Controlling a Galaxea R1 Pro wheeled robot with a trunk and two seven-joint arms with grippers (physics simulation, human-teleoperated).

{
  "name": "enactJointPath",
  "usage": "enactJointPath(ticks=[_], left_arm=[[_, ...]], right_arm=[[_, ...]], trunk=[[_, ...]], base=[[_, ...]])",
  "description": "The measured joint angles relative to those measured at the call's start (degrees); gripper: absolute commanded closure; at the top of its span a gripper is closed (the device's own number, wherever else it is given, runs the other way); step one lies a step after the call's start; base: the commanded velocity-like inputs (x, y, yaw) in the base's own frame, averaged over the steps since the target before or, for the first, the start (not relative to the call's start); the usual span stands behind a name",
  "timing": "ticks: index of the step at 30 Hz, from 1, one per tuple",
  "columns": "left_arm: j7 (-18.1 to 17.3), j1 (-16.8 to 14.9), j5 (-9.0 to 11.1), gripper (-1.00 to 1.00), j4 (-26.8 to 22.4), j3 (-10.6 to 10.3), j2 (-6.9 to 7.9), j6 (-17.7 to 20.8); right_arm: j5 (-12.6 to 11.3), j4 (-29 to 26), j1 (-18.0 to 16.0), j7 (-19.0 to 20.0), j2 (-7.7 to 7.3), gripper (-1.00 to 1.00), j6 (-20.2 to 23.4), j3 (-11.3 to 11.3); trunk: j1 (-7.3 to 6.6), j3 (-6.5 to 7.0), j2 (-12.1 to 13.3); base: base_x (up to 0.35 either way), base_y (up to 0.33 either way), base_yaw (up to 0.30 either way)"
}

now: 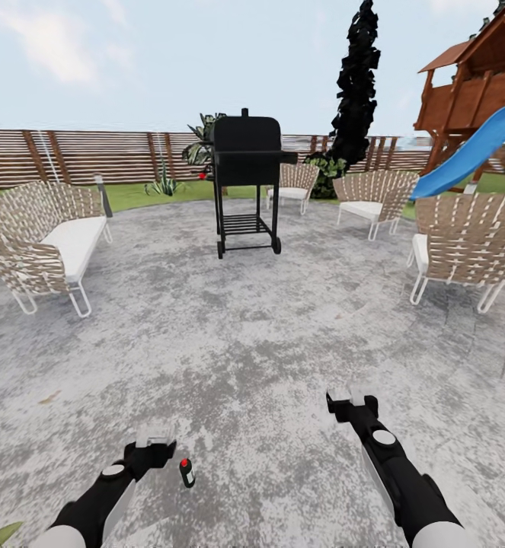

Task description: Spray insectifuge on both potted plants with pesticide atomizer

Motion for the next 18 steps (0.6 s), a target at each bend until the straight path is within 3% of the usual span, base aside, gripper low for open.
enactJointPath(ticks=[3, 6, 14, 18], left_arm=[[-0.5, 0.0, -3.8, -1.00, 0.0, 0.1, 0.06, 0.0], [-0.6, 0.0, -5.5, -1.00, 0.0, 0.2, 0.04, -0.1], [-0.6, 0.0, -6.0, -1.00, 0.0, 0.3, 0.13, -0.1], [-0.6, 0.0, -5.9, -1.00, 0.0, 0.3, 0.05, -0.1]], right_arm=[[0.0, 0.0, 0.0, 0.0, 0.00, -1.00, 0.0, 0.0], [0.0, 0.0, 0.0, 0.0, 0.00, -1.00, 0.0, 0.0], [0.0, 0.0, 0.0, 0.0, 0.00, -1.00, 0.0, 0.0], [0.0, 0.0, 0.0, 0.0, 0.00, -1.00, 0.0, 0.1]], trunk=[[0.66, -0.81, -1.2], [1.32, -1.62, -2.4], [3.08, -3.79, -5.6], [3.19, -5.04, -5.7]], base=[[0.000, 0.000, 0.000], [0.000, 0.000, 0.000], [0.000, 0.000, 0.000], [0.000, 0.000, 0.000]])
